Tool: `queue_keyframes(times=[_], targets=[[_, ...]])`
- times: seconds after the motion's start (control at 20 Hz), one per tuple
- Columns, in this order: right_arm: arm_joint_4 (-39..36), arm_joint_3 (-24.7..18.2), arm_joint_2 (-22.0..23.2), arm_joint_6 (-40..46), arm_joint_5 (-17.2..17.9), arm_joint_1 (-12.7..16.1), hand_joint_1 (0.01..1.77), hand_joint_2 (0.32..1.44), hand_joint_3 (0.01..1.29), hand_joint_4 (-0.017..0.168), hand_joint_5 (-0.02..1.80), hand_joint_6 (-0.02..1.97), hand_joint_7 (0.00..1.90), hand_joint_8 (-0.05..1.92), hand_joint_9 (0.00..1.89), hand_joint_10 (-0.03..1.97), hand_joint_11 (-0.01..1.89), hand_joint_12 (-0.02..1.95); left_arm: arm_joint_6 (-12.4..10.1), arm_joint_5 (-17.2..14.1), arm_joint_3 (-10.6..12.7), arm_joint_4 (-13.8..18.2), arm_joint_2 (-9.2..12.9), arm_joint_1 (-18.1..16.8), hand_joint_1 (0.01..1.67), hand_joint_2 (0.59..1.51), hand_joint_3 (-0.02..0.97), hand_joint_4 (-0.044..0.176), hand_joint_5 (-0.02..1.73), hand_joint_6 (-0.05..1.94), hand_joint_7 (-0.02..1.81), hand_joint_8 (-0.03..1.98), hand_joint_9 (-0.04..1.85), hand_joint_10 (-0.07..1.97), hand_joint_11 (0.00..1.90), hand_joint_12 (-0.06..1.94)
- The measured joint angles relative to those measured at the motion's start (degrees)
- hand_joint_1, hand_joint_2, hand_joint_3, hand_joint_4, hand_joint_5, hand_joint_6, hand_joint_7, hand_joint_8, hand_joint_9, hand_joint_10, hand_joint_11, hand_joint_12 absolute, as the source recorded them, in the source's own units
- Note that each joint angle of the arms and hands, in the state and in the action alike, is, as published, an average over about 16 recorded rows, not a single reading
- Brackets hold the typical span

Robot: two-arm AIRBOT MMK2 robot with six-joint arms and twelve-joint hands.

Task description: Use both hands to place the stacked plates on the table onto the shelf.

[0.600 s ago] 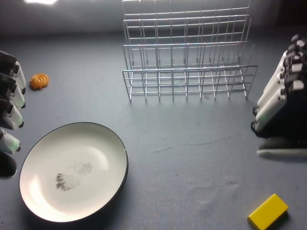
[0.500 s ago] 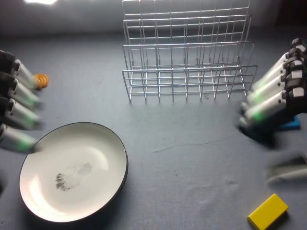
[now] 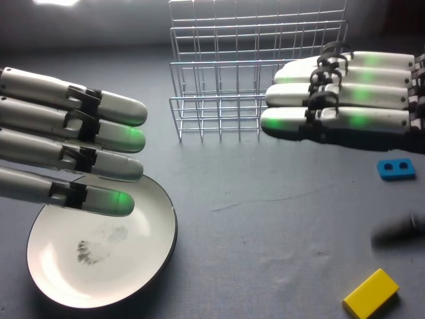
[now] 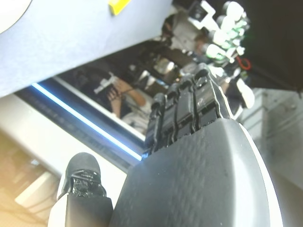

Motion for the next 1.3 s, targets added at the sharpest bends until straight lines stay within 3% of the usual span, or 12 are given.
queue_keyframes(times=[0.25, 0.5, 0.95, 1.3], targets=[[0.3, 0.0, -0.1, 0.7, -1.8, 0.2, 1.08, 1.03, 0.02, -0.006, 0.09, 0.07, 0.06, 0.06, 0.06, 0.05, 0.05, 0.3, -0.7, 0.0, 0.1, 0.6, 0.0, 0.2, 0.01, 1.178, 0.02, -0.001, 0.08, 0.01, 0.04, -0.01, 0.02, 0.01, 0.02, -0.01], [-0.1, 0.0, -0.3, 1.6, -3.8, 0.5, 1.37, 1.01, 0.02, -0.006, 0.06, 0.03, 0.02, 0.02, 0.03, 0.01, 0.02, 0.29, -1.9, 0.0, 0.3, 2.1, 0.0, 0.4, 0.01, 1.178, 0.02, -0.001, 0.08, 0.01, 0.04, -0.01, 0.03, 0.01, 0.02, -0.01], [-2.2, 0.0, -0.5, 2.7, -5.9, 1.2, 1.37, 1.02, 0.02, -0.006, 0.11, 0.03, 0.05, 0.02, 0.04, 0.01, 0.02, 0.32, -5.4, 1.4, 1.0, 6.8, -0.2, 0.1, 0.01, 1.182, 0.017, -0.001, 0.09, 0.01, 0.06, -0.01, 0.04, 0.01, 0.02, -0.01], [-3.0, 0.0, -0.7, 2.8, -6.3, 1.6, 1.3, 1.0, 0.02, -0.006, 0.12, 0.03, 0.05, 0.02, 0.04, 0.01, 0.02, 0.33, -7.1, 4.4, 1.4, 9.0, -0.1, 4.0, 0.02, 1.177, 0.011, -0.001, 0.1, 0.01, 0.06, -0.01, 0.04, 0.01, 0.02, -0.01]])
